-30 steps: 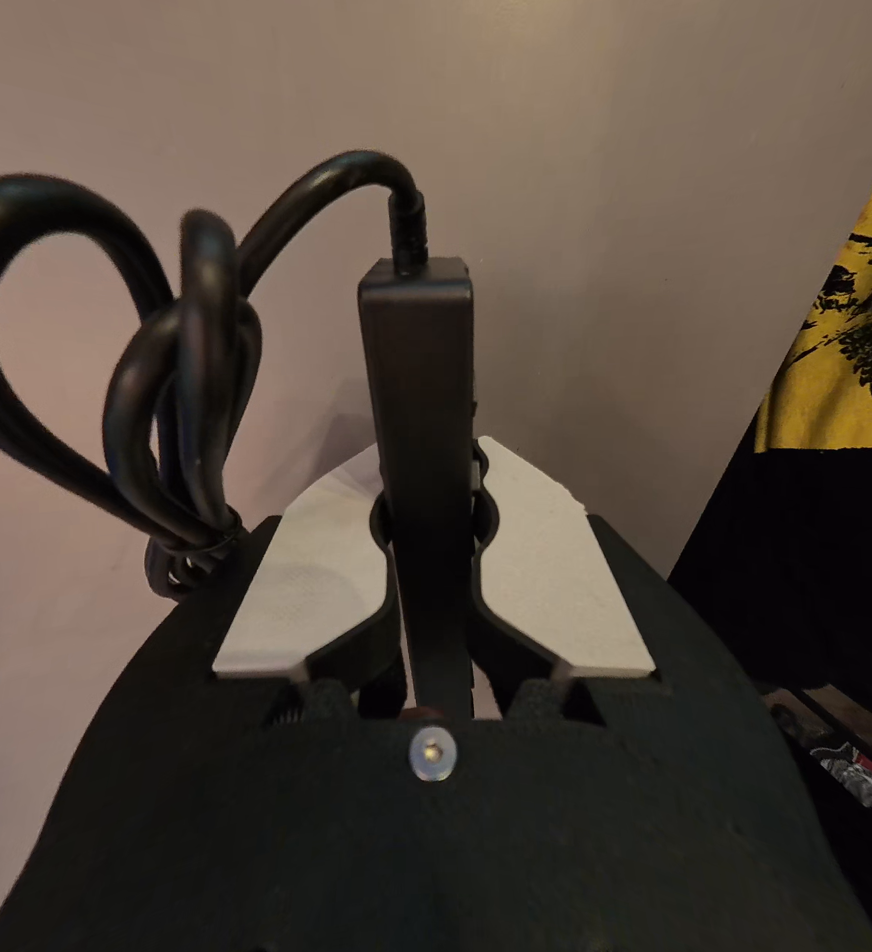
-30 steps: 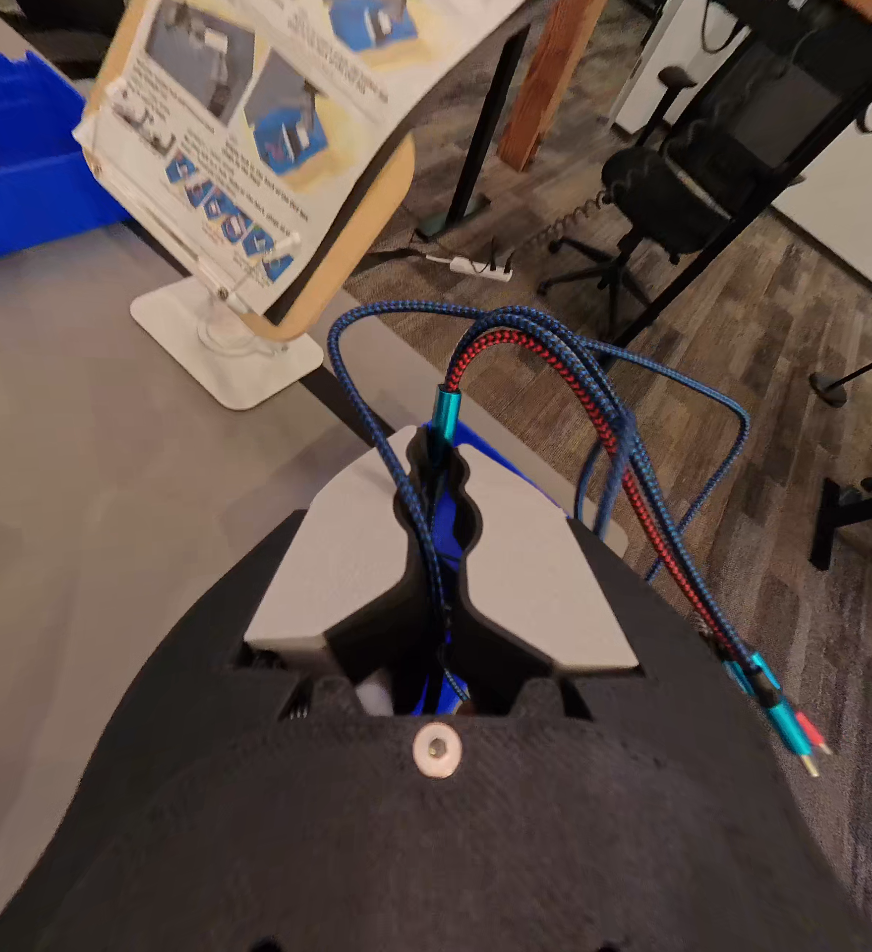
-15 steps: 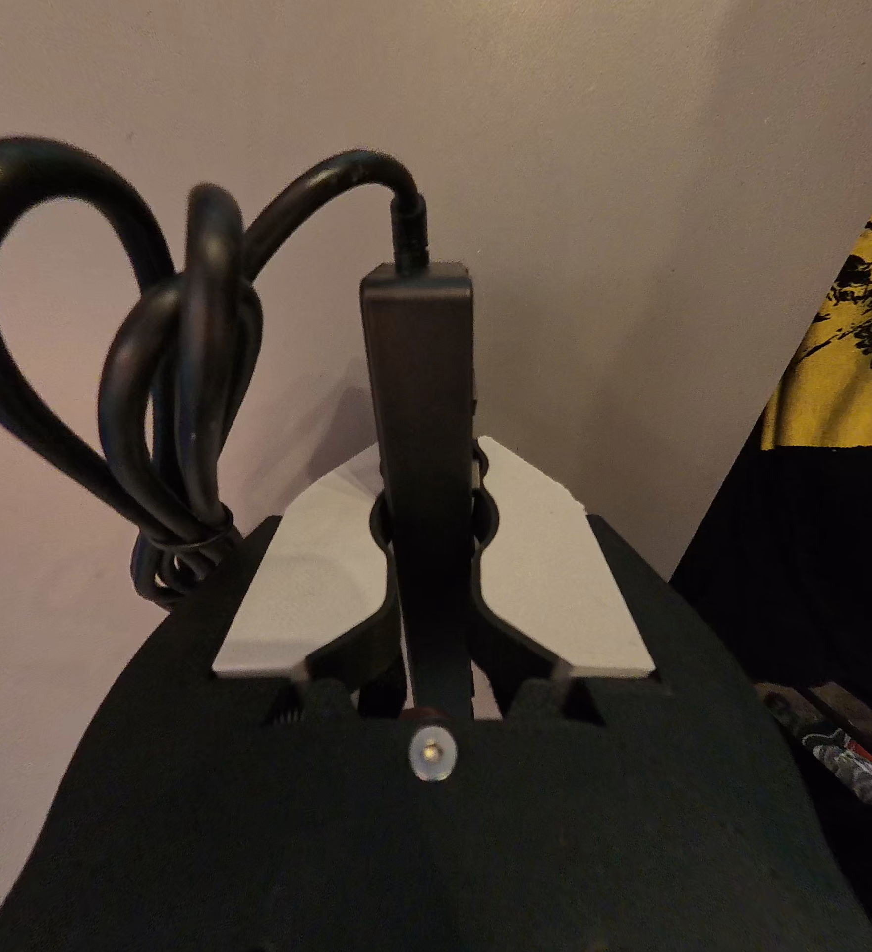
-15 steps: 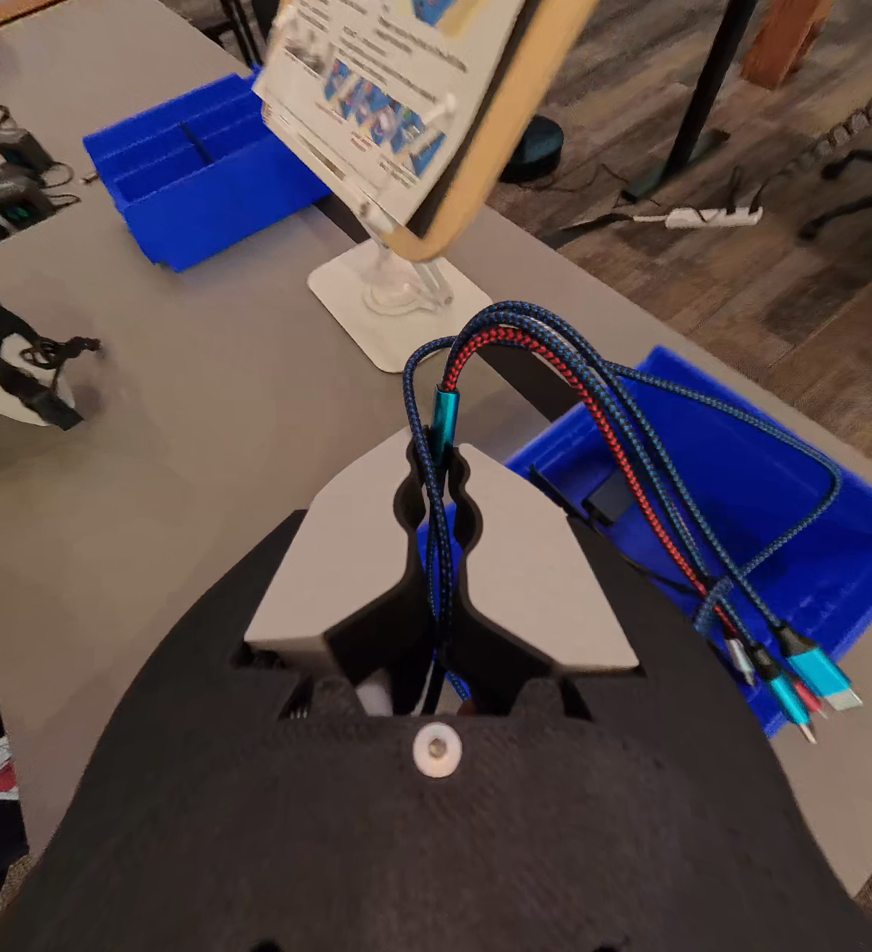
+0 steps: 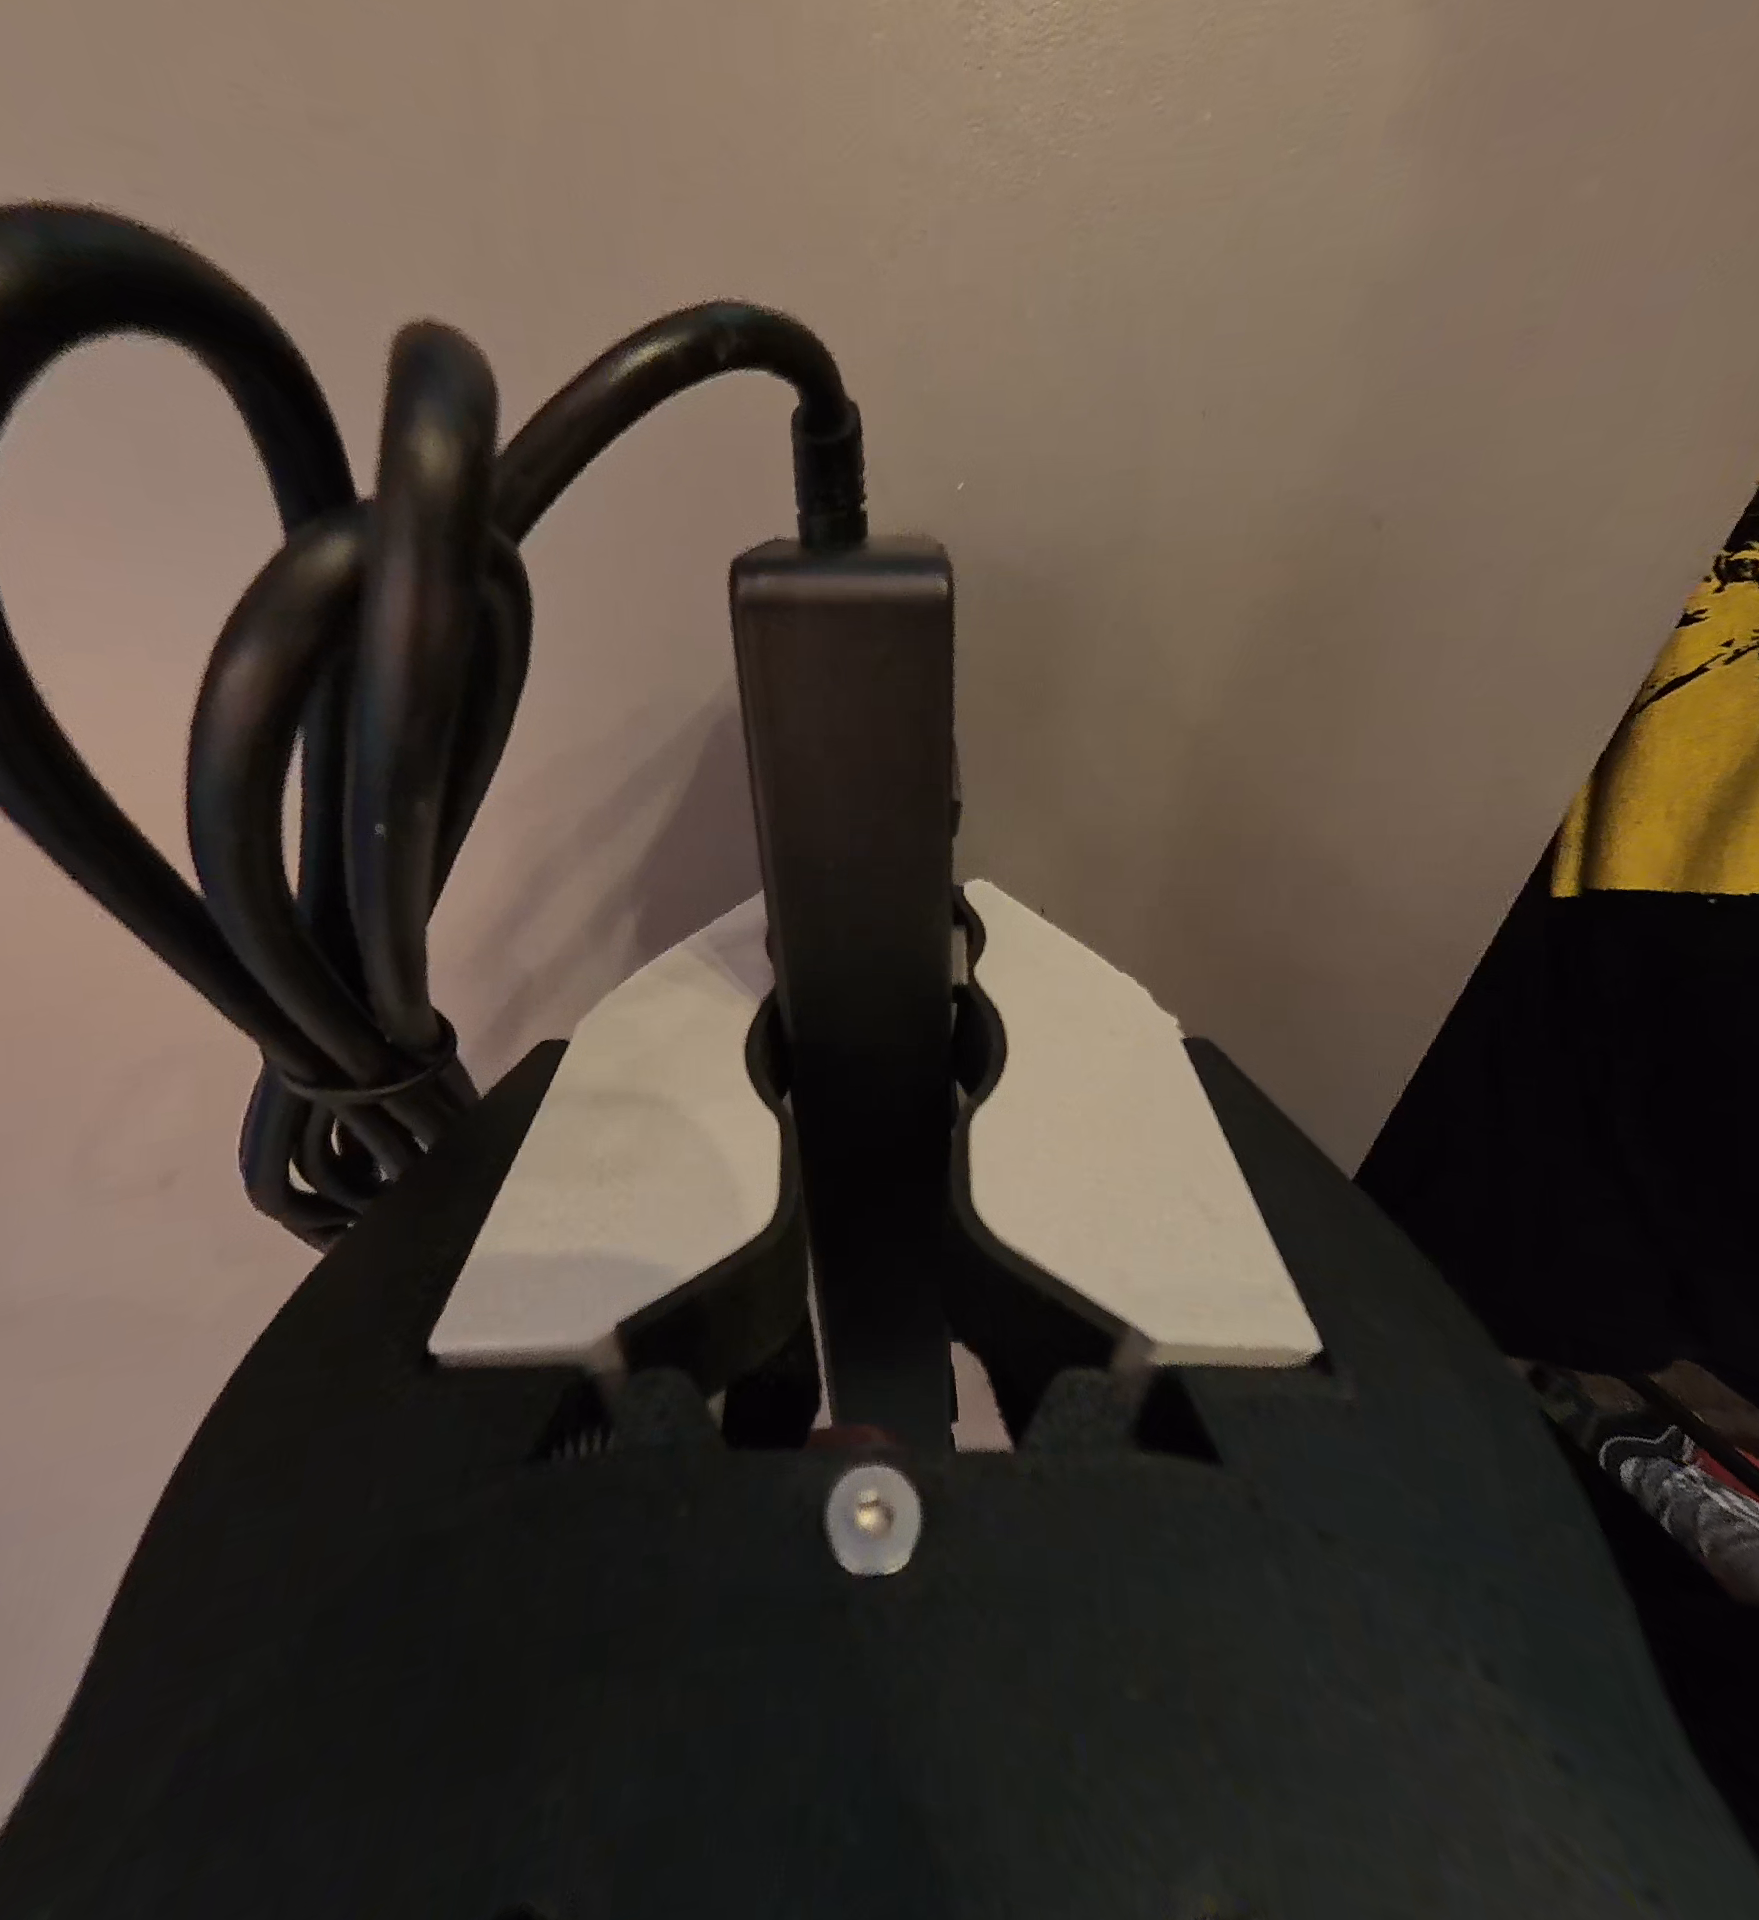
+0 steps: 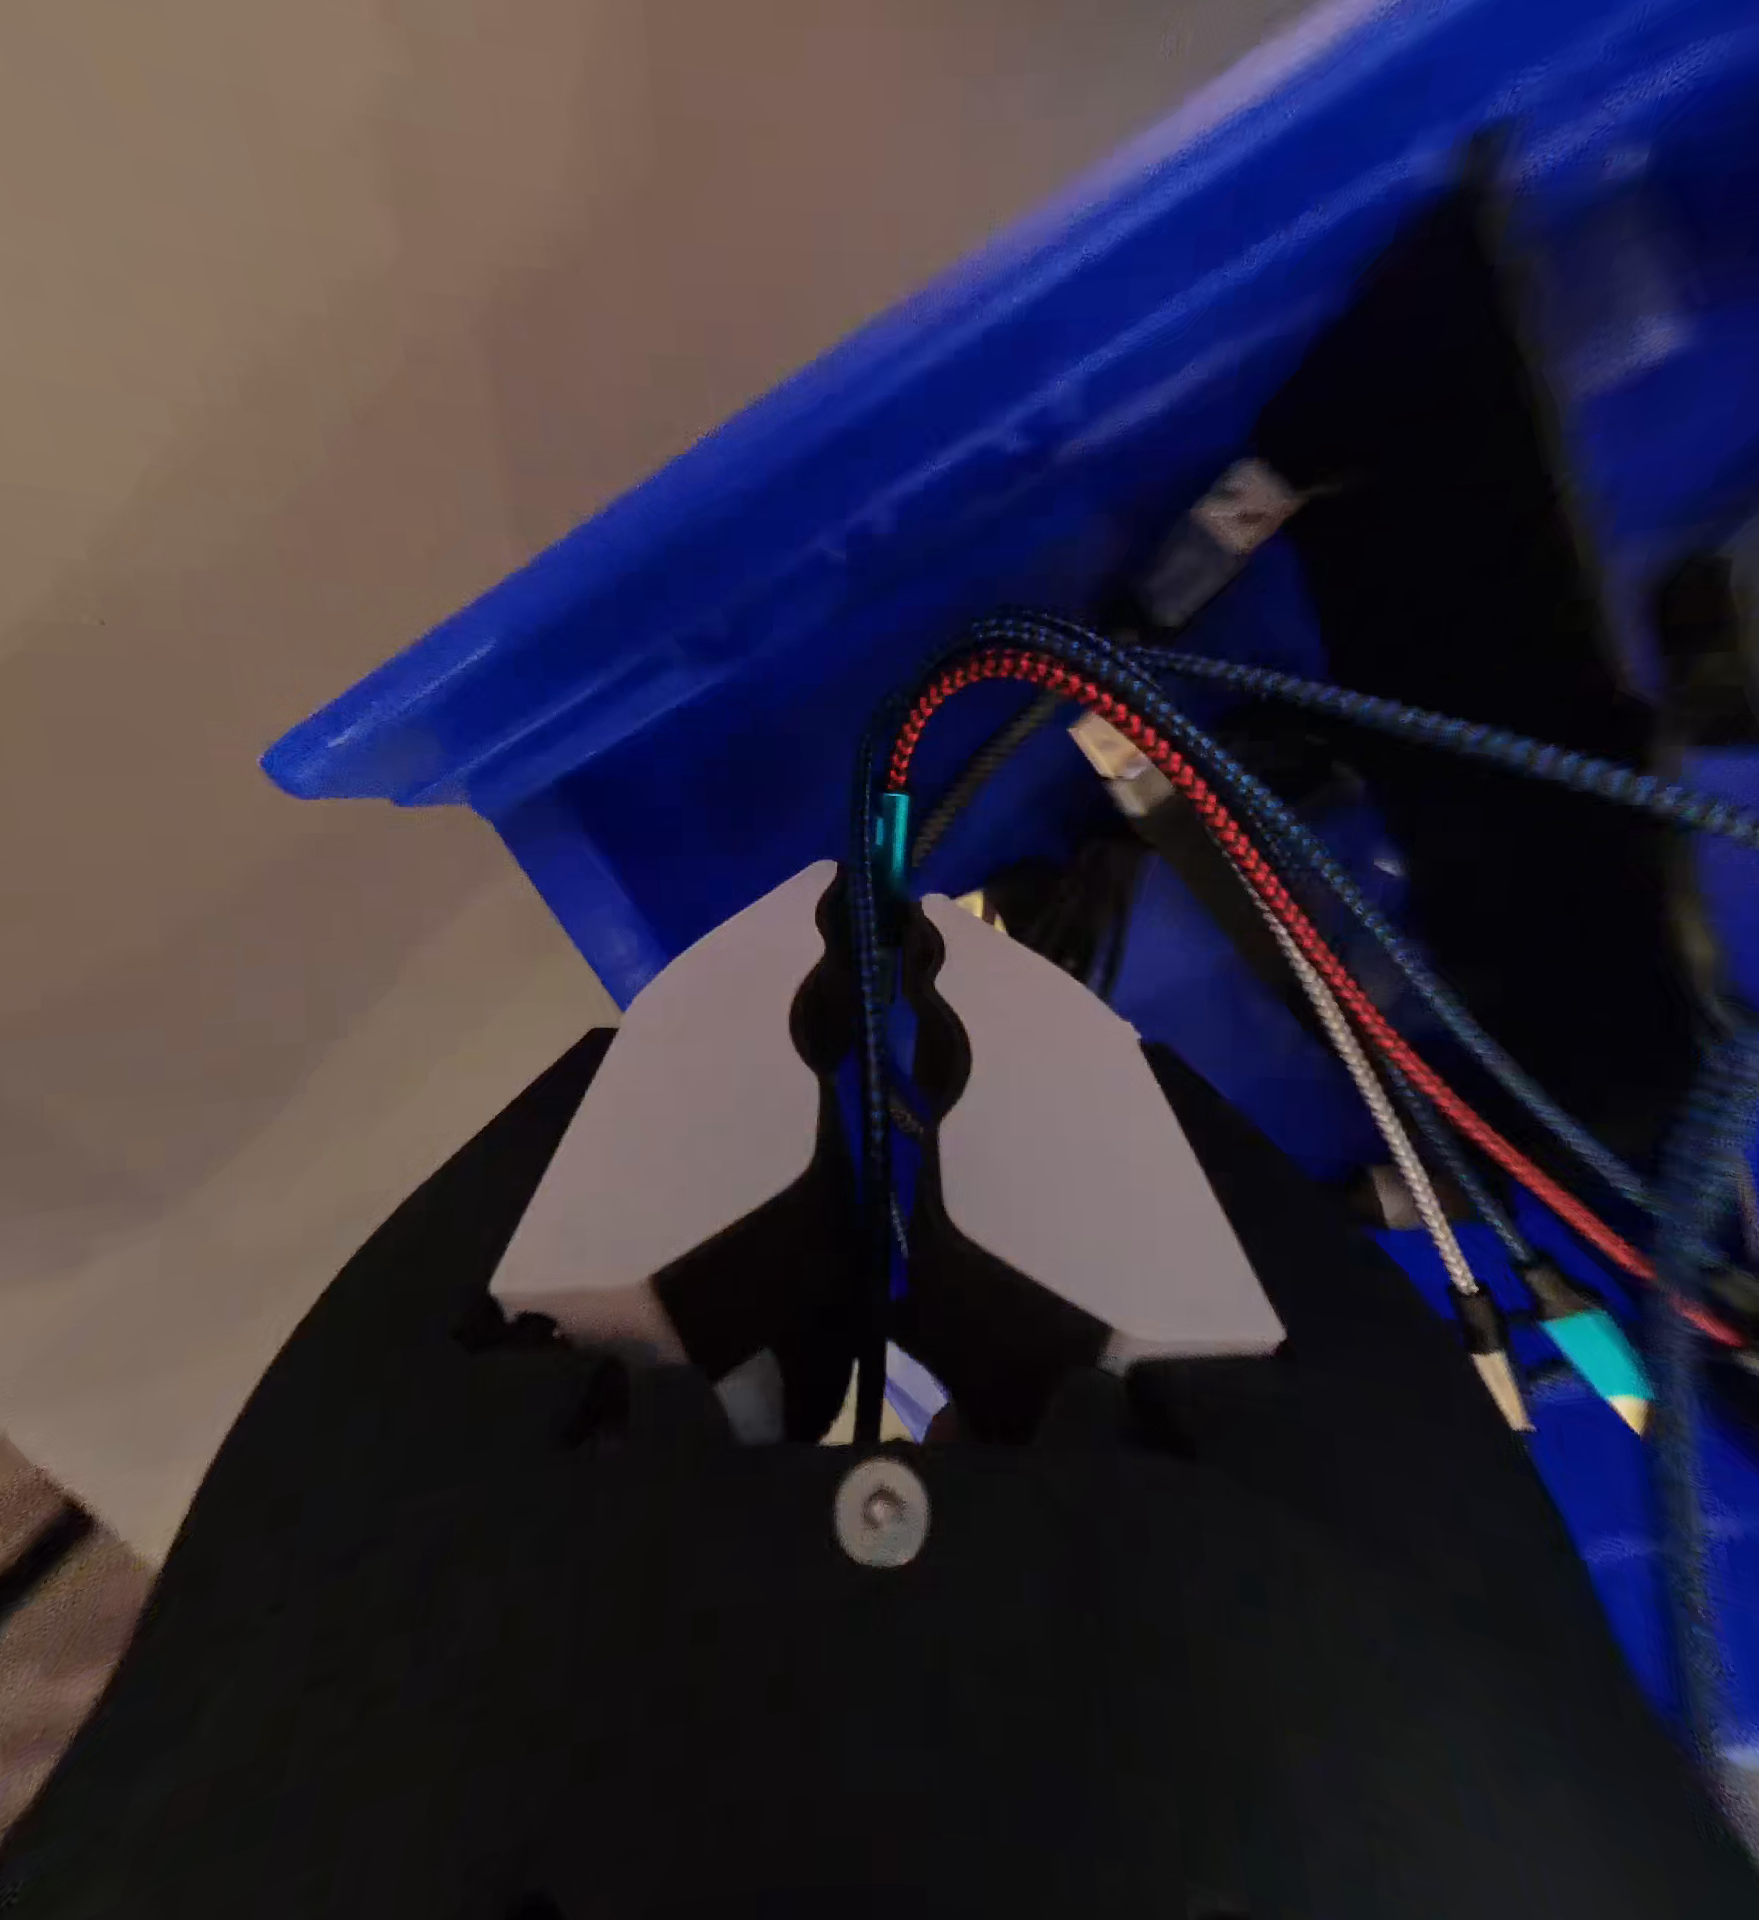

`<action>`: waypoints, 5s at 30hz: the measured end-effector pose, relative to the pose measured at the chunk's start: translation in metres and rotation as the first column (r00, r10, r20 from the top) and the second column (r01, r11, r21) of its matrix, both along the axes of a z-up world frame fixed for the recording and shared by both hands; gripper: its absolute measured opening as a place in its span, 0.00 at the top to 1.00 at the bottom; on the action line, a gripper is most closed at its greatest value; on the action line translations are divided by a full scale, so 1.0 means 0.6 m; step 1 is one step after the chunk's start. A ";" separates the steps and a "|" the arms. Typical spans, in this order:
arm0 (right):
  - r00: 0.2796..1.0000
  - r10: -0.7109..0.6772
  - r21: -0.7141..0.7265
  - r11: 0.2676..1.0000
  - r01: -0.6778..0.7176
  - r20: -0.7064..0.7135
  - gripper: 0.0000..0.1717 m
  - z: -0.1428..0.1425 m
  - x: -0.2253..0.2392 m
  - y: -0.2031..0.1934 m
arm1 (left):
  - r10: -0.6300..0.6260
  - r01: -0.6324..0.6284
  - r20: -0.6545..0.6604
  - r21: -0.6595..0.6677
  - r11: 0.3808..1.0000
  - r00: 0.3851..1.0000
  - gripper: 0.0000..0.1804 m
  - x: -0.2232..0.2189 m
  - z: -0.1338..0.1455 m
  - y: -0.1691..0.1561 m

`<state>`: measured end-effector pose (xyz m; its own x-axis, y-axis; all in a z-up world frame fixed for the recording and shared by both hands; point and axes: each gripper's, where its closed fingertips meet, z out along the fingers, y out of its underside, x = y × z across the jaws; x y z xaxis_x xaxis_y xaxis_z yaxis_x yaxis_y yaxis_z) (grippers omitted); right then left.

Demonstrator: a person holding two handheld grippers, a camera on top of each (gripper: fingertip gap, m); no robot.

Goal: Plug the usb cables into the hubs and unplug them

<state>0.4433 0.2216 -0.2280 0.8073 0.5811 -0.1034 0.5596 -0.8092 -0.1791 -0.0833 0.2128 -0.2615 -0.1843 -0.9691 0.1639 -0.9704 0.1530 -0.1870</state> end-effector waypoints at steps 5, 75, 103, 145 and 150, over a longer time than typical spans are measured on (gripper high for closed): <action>0.990 0.123 -0.223 0.969 -0.105 0.068 0.96 -0.048 -0.003 -0.020 | -0.004 0.004 -0.007 -0.012 1.000 1.000 0.86 -0.001 -0.005 -0.002; 0.957 -0.164 0.029 0.986 0.161 0.241 0.73 -0.010 0.069 0.056 | -0.004 0.004 0.006 -0.033 0.999 1.000 0.86 -0.003 -0.005 -0.002; 0.856 0.028 0.586 0.741 0.328 -0.515 0.69 0.120 -0.258 -0.135 | -0.003 0.007 0.489 -0.008 1.000 0.872 0.86 0.300 0.139 0.004; 0.518 -0.552 0.440 0.280 0.853 -0.653 0.66 0.207 0.203 0.156 | 0.240 -0.143 0.617 -0.203 0.969 0.749 0.86 0.295 0.089 0.059; 0.659 -0.509 0.630 0.261 0.732 -0.554 0.66 0.294 0.169 0.055 | 0.240 -0.198 0.575 -0.136 0.971 0.782 0.85 0.272 0.069 0.070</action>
<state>0.5445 0.2547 -0.0518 0.9749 -0.1749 -0.1374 -0.1919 -0.3492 -0.9172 0.0801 0.2546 -0.2200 -0.0489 -0.9862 0.1582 -0.6789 -0.0833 -0.7295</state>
